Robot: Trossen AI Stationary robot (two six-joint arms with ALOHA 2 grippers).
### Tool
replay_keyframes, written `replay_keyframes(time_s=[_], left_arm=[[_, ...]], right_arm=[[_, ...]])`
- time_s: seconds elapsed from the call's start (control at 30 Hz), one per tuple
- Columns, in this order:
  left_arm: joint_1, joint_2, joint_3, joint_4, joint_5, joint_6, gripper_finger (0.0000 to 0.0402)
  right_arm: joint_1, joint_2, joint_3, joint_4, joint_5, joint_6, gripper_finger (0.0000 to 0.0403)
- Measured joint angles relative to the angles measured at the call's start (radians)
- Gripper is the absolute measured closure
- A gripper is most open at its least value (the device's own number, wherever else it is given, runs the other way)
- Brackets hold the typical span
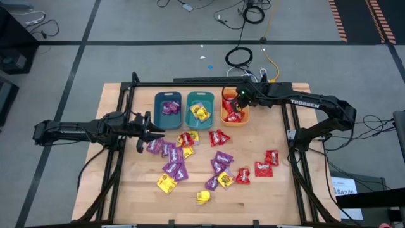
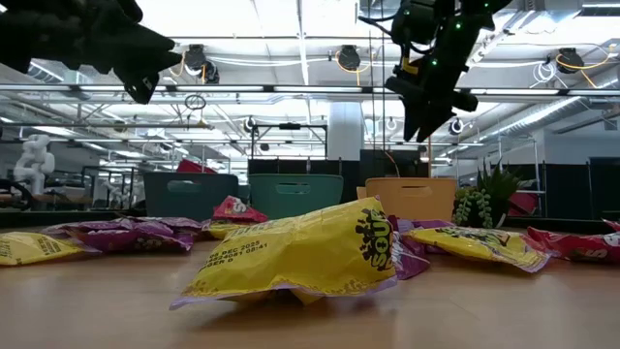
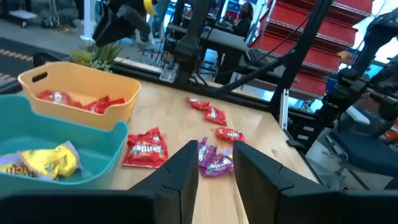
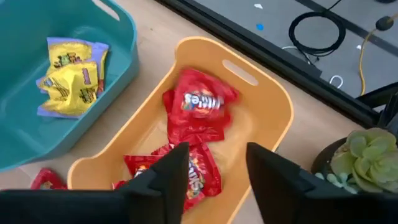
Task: Sort candy
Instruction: Put the violet candy into the blue bin
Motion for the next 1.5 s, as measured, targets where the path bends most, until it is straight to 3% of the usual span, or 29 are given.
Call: replay_keyframes(time_s=[0.13, 0.37, 0.5, 0.63, 0.93, 1.07, 1.23, 1.5], left_arm=[[0.0, -0.001, 0.0, 0.02, 0.001, 0.044, 0.0292], [0.004, -0.002, 0.0, -0.006, -0.005, 0.04, 0.029], [0.017, -0.003, 0.0, -0.016, -0.01, 0.04, 0.0264], [0.023, -0.003, 0.0, -0.002, 0.016, 0.046, 0.0243], [0.022, -0.003, 0.0, -0.014, 0.015, 0.01, 0.024], [0.016, -0.003, 0.003, -0.06, -0.137, -0.121, 0.0241], [-0.051, 0.006, 0.082, -0.327, -0.379, -0.277, 0.0244], [-0.204, 0.093, 0.187, -0.601, -0.504, -0.49, 0.0245]], right_arm=[[0.002, -0.007, 0.0, -0.001, -0.02, 0.063, 0.0224], [0.003, -0.008, 0.001, -0.009, -0.221, 0.158, 0.0213], [0.009, -0.009, 0.001, -0.053, -0.293, 0.203, 0.0215], [0.035, -0.009, 0.001, -0.086, -0.309, 0.209, 0.0215], [0.095, -0.009, 0.001, -0.1, -0.307, 0.15, 0.0215], [0.128, -0.009, 0.001, -0.1, -0.299, 0.117, 0.0215], [0.177, -0.009, 0.001, -0.102, -0.299, 0.089, 0.0215], [0.264, -0.009, 0.001, -0.135, -0.282, 0.064, 0.0215]])
